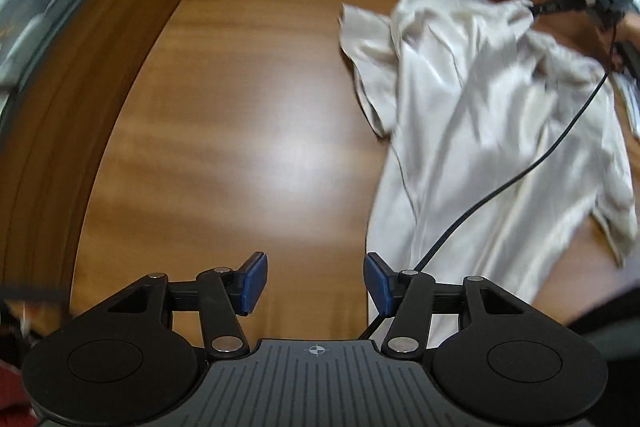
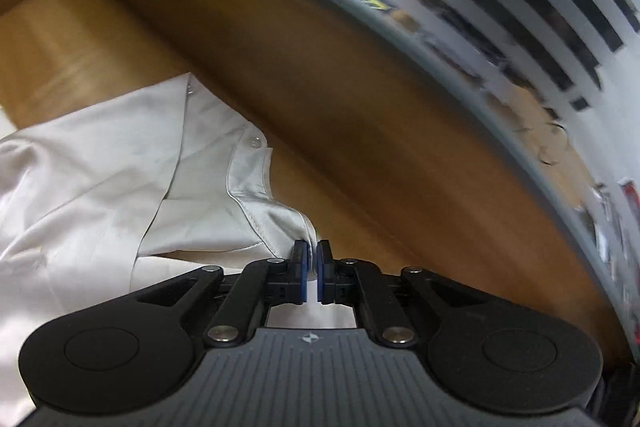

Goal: Fold clothes

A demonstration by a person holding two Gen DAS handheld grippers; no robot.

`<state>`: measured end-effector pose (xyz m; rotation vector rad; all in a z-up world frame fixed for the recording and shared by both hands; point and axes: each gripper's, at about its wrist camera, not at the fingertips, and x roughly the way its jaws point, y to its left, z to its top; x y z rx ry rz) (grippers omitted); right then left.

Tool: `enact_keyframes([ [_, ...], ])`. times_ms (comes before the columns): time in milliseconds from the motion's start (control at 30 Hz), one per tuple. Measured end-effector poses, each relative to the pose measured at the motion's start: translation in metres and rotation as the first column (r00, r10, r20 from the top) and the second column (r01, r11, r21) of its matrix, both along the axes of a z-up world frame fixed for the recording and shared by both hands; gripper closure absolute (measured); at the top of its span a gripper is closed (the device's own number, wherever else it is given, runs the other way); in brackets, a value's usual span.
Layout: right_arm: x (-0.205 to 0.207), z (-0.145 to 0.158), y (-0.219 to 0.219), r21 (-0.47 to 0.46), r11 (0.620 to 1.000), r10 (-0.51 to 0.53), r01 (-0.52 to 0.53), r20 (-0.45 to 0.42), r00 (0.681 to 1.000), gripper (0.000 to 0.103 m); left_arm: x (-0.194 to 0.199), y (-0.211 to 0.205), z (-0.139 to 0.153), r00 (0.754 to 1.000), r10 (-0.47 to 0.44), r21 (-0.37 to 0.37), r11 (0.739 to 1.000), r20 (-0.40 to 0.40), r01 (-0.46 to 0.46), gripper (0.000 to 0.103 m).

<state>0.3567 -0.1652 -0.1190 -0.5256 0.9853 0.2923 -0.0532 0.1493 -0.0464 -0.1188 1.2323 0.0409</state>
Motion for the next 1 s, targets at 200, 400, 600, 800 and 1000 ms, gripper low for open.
enact_keyframes([
  [200,-0.015,0.012,0.0,0.067,0.997,-0.038,0.038,-0.01,0.999,0.065,0.055,0.004,-0.007,0.996,-0.07,0.015,0.997,0.052,0.069,0.046],
  [400,-0.053,0.01,0.01,0.223,0.973,-0.023,0.058,-0.157,0.987,0.062,0.099,0.01,-0.025,0.993,-0.105,0.013,0.994,0.054,0.104,0.046],
  [600,-0.079,-0.004,0.04,0.322,0.939,-0.035,0.121,-0.26,0.965,0.046,0.129,0.014,-0.038,0.994,-0.093,-0.008,0.996,0.053,0.093,0.046],
  [800,-0.073,-0.022,0.067,0.387,0.882,-0.151,0.27,-0.309,0.939,0.033,0.136,0.025,-0.043,0.997,-0.043,-0.064,0.997,0.059,0.046,0.046],
  [1000,-0.074,-0.032,0.071,0.337,0.865,-0.268,0.372,-0.317,0.91,0.081,0.122,0.031,-0.043,0.998,-0.035,-0.08,0.996,0.059,0.04,0.046],
])
